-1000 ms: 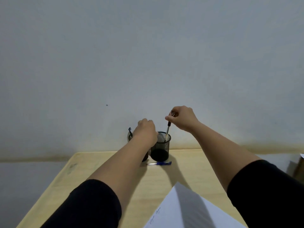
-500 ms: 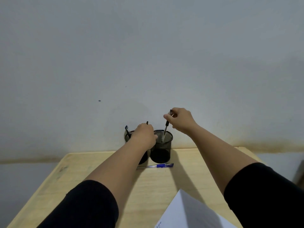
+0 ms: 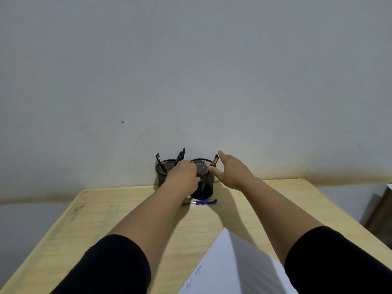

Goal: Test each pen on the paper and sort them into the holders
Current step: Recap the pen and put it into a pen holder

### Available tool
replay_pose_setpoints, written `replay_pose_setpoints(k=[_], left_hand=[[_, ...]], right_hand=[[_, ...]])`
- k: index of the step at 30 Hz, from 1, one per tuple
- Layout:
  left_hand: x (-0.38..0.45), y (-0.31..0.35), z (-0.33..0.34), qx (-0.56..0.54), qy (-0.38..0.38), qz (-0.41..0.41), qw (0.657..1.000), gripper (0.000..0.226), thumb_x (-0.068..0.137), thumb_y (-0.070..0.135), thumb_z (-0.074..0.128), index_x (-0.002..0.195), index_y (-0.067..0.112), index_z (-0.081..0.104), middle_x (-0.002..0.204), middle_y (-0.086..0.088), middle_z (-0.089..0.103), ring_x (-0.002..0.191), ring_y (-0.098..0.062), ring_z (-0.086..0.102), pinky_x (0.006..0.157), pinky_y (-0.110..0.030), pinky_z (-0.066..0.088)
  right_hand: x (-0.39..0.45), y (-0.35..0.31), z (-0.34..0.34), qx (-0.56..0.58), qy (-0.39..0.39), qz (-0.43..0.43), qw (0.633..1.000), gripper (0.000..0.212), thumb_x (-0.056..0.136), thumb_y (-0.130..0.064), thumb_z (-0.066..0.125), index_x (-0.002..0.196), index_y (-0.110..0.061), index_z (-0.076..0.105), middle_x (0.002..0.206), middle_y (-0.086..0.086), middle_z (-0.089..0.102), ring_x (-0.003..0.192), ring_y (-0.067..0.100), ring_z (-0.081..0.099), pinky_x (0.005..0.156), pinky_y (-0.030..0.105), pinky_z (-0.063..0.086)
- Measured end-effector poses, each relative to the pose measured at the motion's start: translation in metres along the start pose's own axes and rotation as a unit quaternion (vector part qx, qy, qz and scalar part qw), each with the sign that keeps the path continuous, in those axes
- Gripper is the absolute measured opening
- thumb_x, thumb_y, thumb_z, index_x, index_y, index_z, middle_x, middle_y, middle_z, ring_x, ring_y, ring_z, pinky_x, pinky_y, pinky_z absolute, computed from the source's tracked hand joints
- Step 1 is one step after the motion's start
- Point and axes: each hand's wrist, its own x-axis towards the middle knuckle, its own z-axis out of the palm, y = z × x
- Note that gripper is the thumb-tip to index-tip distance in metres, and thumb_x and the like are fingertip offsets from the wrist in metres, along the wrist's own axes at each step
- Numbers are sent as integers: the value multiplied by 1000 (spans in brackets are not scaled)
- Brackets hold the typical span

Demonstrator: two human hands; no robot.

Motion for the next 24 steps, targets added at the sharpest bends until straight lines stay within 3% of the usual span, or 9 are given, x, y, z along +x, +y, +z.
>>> replay_pose_setpoints(k=[4, 9, 13, 18, 24], left_hand=[[-21, 1, 8, -17, 73, 64, 995, 42, 94, 23, 49, 134, 10, 41, 137, -6, 43, 129, -21, 41, 99, -34, 42], [-52, -3, 37, -43, 140, 126, 981, 41, 93, 16, 45, 133, 15, 40, 129, 0, 46, 122, -16, 45, 93, -29, 47], [-55, -13, 65, -22, 82, 115, 990, 39, 95, 20, 43, 134, 17, 43, 132, 1, 48, 124, -15, 44, 97, -29, 45], [-47, -25, 86, -14, 14, 60, 998, 44, 98, 23, 40, 141, 17, 35, 141, 0, 44, 132, -17, 37, 99, -30, 42], [-40, -28, 92, -33, 22, 27, 999, 31, 98, 14, 41, 126, 18, 53, 118, -6, 57, 111, -21, 49, 83, -32, 46]], right_hand=[[-23, 11, 15, 4, -9, 23, 1000, 72, 95, -46, 42, 150, -11, 12, 155, 11, 28, 142, 25, 26, 111, 37, 28], [-42, 20, 39, 24, -38, 44, 998, 65, 96, -37, 45, 149, -10, 20, 151, 12, 35, 138, 27, 34, 107, 35, 32], [-47, 24, 57, 29, -52, 37, 998, 55, 95, -33, 47, 144, -10, 34, 147, 9, 42, 134, 26, 40, 105, 32, 35], [-41, 26, 78, 6, -48, 6, 999, 41, 92, -28, 50, 131, -15, 53, 129, 8, 56, 117, 26, 52, 91, 31, 42], [-35, 28, 90, -14, 1, 13, 1000, 25, 90, -29, 54, 110, -18, 64, 115, 3, 57, 111, 23, 50, 89, 33, 37]])
